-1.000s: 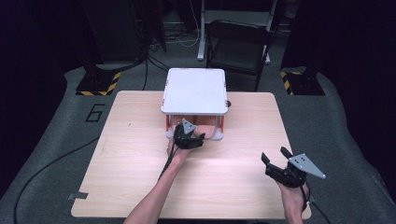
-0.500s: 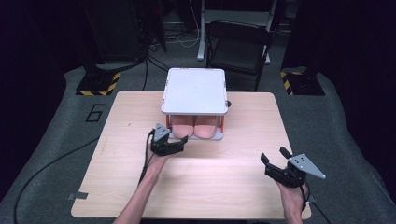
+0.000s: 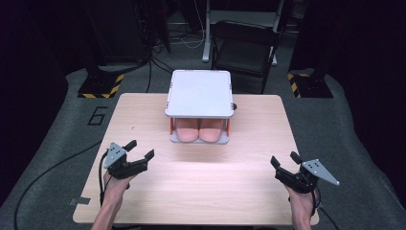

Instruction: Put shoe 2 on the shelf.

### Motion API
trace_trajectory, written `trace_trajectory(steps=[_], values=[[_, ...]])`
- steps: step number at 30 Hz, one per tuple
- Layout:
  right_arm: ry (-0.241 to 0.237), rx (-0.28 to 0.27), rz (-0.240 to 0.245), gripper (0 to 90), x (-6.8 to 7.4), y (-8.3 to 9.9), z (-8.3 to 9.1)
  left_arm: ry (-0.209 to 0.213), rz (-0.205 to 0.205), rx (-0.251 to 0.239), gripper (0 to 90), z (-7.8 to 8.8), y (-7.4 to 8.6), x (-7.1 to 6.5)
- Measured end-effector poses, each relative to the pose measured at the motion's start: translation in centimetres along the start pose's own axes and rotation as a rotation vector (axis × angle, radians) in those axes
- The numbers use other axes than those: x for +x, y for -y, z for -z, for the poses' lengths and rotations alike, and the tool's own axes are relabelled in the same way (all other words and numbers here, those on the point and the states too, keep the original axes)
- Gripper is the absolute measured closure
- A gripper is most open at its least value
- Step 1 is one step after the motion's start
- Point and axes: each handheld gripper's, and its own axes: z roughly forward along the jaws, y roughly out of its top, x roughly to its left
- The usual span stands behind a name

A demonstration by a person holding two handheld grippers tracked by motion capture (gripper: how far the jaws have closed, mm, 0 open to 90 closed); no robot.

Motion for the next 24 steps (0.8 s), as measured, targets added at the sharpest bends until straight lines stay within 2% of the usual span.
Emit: trace_trajectory(steps=[2, 4, 5, 8, 10, 12, 16, 18, 20, 24], values=[[-0.004, -0.003, -0.008, 17.5, 0.0, 0.0, 0.0, -0.01, -0.031, 0.019, 17.5, 1.2, 0.1, 0.4], [0.0, -0.001, -0.003, 17.5, 0.0, 0.0, 0.0, -0.018, -0.034, 0.022, 17.6, 1.7, 0.2, 0.6], [0.004, -0.001, 0.009, 17.4, 0.0, 0.0, 0.1, -0.023, -0.02, 0.016, 17.7, 2.4, 0.5, 0.9], [0.003, 0.003, 0.01, 17.4, 0.0, 0.1, 0.0, -0.038, -0.014, 0.008, 17.7, 3.1, 1.2, 1.1], [-0.001, 0.009, 0.007, 17.4, 0.0, 0.1, -0.1, -0.049, 0.012, 0.011, 17.9, 3.5, 2.1, 1.4], [0.002, 0.01, 0.009, 17.4, 0.0, 0.1, -0.1, -0.06, 0.042, 0.015, 17.9, 3.6, 2.2, 1.6], [-0.002, 0.013, 0.017, 17.4, 0.1, 0.2, -0.1, -0.068, 0.025, -0.005, 18.1, 3.5, 1.8, 2.0], [-0.004, 0.014, 0.017, 17.2, 0.1, 0.2, -0.2, -0.068, 0.027, -0.009, 18.1, 3.5, 1.9, 2.2], [-0.006, 0.018, 0.012, 17.2, 0.1, 0.2, -0.1, -0.075, 0.053, -0.009, 18.1, 3.7, 1.9, 2.6], [-0.004, 0.021, 0.011, 17.2, 0.1, 0.3, 0.0, -0.082, 0.052, -0.028, 18.1, 3.9, 1.8, 2.8]])
